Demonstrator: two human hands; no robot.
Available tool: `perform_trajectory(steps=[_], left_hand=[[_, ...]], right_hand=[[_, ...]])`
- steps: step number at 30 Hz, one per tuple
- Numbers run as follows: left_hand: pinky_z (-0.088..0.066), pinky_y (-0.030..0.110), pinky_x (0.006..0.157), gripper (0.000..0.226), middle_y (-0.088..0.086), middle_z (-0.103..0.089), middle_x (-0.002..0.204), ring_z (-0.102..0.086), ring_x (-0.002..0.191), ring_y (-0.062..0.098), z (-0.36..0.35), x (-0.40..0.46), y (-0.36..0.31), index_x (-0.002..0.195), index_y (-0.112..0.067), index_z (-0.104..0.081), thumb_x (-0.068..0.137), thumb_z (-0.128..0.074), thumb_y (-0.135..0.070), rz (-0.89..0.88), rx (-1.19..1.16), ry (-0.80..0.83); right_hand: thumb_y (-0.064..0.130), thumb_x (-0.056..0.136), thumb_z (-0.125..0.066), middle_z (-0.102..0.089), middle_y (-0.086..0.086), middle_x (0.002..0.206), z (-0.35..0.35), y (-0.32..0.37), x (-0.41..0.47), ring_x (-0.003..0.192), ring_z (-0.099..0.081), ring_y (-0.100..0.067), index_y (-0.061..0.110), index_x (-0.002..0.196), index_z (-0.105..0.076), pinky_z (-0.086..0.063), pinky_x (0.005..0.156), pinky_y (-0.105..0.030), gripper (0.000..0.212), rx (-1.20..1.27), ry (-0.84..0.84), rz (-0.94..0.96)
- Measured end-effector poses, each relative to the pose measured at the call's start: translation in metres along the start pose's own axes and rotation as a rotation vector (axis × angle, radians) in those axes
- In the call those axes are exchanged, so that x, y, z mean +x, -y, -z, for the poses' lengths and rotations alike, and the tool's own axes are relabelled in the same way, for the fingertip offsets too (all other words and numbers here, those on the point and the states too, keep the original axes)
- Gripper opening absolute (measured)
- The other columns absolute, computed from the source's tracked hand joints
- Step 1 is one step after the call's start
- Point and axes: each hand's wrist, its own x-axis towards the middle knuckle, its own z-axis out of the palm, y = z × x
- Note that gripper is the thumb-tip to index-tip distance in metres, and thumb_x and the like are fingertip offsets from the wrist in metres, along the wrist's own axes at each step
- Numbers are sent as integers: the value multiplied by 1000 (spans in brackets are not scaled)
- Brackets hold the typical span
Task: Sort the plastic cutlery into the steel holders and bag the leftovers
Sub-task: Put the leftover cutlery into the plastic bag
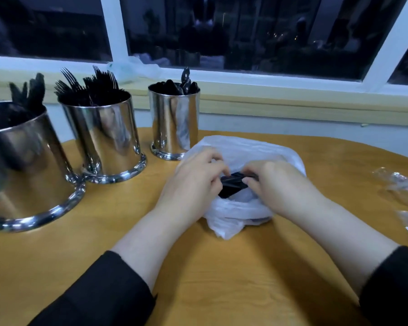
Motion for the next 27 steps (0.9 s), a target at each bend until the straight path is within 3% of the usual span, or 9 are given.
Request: perform_trajectory(steps=[3,7,10,15,20,24,27], left_hand=[[-36,34,93,16,-10,-66,99,-61,100,18,0,1,6,99,-25,-78,90,-65,-22,-60,56,124],[-14,24,100,46,-16,-62,137,-50,133,9,-3,2,16,134,-34,-67,90,-71,-49,37,122,270],[-7,30,117,74,-14,-40,161,-31,149,9,-6,2,17,153,-36,-46,87,-73,-56,73,153,309],[-9,21,107,79,-21,-51,141,-34,136,4,-5,-1,19,150,-42,-42,81,-78,-54,111,112,227],[-15,21,101,61,-19,-58,128,-45,126,9,-2,0,18,140,-35,-49,87,-70,-57,150,84,180],[-25,25,108,42,-10,-60,134,-50,128,13,4,1,15,142,-25,-55,102,-58,-38,248,-12,53],[-38,25,101,35,-11,-60,133,-55,121,11,5,2,15,138,-23,-60,104,-51,-23,329,-118,8]], right_hand=[[44,95,-63,-71,2,102,2,3,19,100,-64,-24,25,111,-68,-51,85,-39,25,-89,79,50],[61,85,-64,-61,13,124,-6,12,32,117,-55,-22,32,120,-62,-37,90,-36,46,-244,171,138],[52,85,-68,-64,9,123,-13,13,36,115,-56,-19,31,134,-53,-40,91,-34,56,-141,251,91],[45,90,-67,-60,3,136,-26,13,35,123,-56,-21,28,145,-42,-44,97,-31,63,-17,203,21],[37,93,-63,-65,4,129,-32,15,25,120,-58,-20,31,145,-44,-47,96,-32,55,81,147,-47],[27,95,-59,-60,2,128,-32,14,22,116,-58,-22,25,139,-51,-47,95,-35,44,81,144,10],[27,97,-58,-57,6,120,-27,8,17,105,-58,-19,25,127,-56,-43,84,-30,30,120,158,26]])
